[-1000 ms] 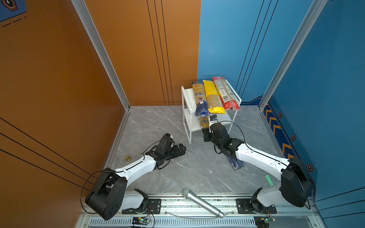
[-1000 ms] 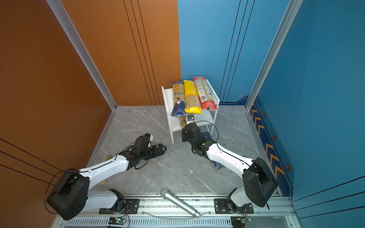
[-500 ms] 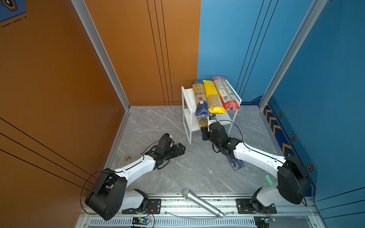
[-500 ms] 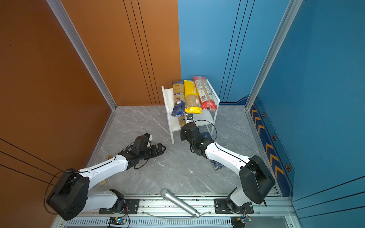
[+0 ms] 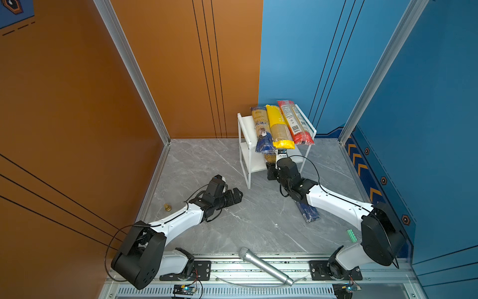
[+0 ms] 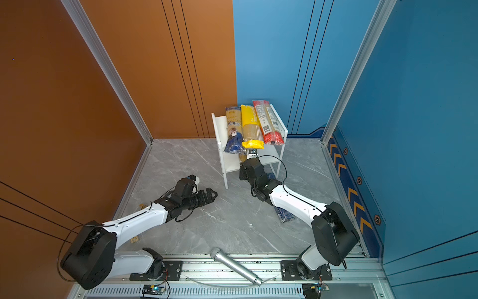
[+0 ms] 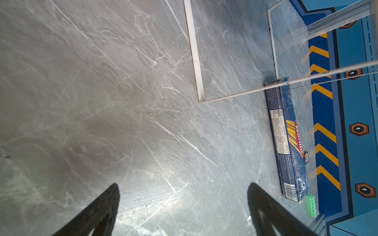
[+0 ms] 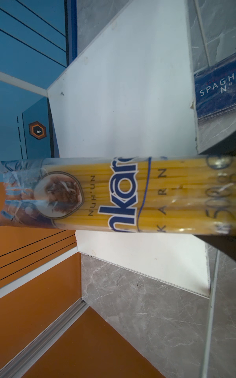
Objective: Arrange pasta packages on shelves
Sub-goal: Place the pasta bag on the shelf.
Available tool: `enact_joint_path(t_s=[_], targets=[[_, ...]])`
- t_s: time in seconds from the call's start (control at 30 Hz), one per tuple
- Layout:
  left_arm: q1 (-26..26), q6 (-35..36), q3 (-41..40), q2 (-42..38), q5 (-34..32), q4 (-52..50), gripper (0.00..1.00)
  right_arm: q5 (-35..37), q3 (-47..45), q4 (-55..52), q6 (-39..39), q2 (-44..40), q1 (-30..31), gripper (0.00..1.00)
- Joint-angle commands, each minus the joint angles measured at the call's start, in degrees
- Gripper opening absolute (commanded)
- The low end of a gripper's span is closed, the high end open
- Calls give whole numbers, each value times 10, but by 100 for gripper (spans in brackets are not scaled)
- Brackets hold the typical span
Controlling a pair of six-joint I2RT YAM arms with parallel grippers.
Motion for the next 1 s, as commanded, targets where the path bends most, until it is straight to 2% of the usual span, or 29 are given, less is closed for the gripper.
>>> enact_joint_path(t_s=[0.0, 0.47, 0.53, 0.63, 0.97], targets=[[6, 10, -8, -7, 7, -1, 98, 19, 27, 109, 4, -9, -3, 0], [7, 10, -9, -10, 7, -4, 98, 4, 27, 122, 12, 12, -4, 1], [8, 10, -9, -10, 7, -4, 98, 3, 24, 123, 12, 13, -5, 6], [8, 10, -9, -10, 7, -4, 98, 3, 22, 125, 12, 13, -5, 20], [9, 10, -11, -11, 8, -3, 98, -2, 16, 125, 20, 16, -5, 32]])
